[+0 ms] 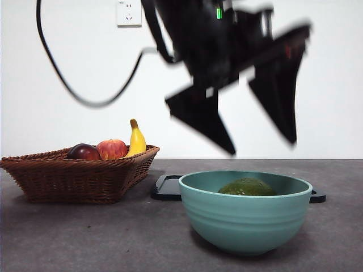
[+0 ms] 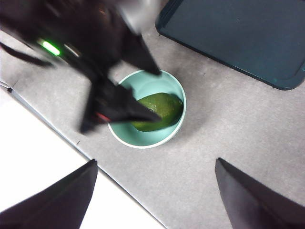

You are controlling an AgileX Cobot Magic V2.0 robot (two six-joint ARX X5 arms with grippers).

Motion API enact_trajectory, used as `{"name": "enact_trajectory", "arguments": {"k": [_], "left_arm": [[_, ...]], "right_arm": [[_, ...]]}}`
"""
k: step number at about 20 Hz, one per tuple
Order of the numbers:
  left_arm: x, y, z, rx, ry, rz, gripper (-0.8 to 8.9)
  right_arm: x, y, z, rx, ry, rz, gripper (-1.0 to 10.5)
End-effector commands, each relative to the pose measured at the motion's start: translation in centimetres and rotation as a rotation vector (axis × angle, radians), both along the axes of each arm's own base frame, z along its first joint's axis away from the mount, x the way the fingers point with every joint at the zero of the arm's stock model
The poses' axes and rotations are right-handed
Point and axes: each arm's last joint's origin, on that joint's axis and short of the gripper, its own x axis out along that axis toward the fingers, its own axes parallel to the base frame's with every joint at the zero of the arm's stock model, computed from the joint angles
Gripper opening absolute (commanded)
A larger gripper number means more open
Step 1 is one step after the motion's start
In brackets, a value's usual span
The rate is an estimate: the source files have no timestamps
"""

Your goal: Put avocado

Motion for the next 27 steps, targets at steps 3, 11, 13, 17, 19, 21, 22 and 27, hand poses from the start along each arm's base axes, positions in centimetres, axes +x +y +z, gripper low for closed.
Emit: {"name": "enact_trajectory", "arguments": {"k": [3, 11, 13, 17, 19, 21, 22, 27], "left_arm": [[-0.2, 2.7, 5.9, -0.141, -0.097, 0.045, 4.05], [-0.2, 13.2, 12.4, -0.171, -0.210, 0.272, 4.04], [-1.0, 15.5, 12.6, -0.171, -0.217, 0.322, 4.04], [-4.0, 18.7, 9.8, -0.153, -0.187, 0.365, 4.04], [-5.7, 19.7, 7.9, -0.178, -0.121, 0.332, 4.04], [-7.2, 20.2, 6.5, -0.229, -0.049, 0.257, 4.00], [-7.6, 20.4, 6.1, -0.242, -0.030, 0.236, 4.00], [-8.5, 20.7, 5.8, -0.263, 0.002, 0.198, 4.00]], "right_arm": [[0.1, 0.1, 0.5, 0.007, -0.012, -0.004, 4.0], [0.1, 0.1, 0.5, 0.007, -0.014, -0.004, 4.0], [0.1, 0.1, 0.5, 0.007, -0.014, -0.003, 4.0], [0.1, 0.1, 0.5, 0.004, -0.015, -0.006, 4.0], [0.3, 0.1, 0.4, -0.013, -0.015, -0.021, 4.0], [0.6, 0.2, 0.2, -0.018, 0.004, -0.023, 4.0], [0.8, 0.3, 0.0, -0.023, 0.015, -0.023, 4.0], [1.9, 0.8, -0.7, -0.050, 0.073, -0.022, 3.9]]}}
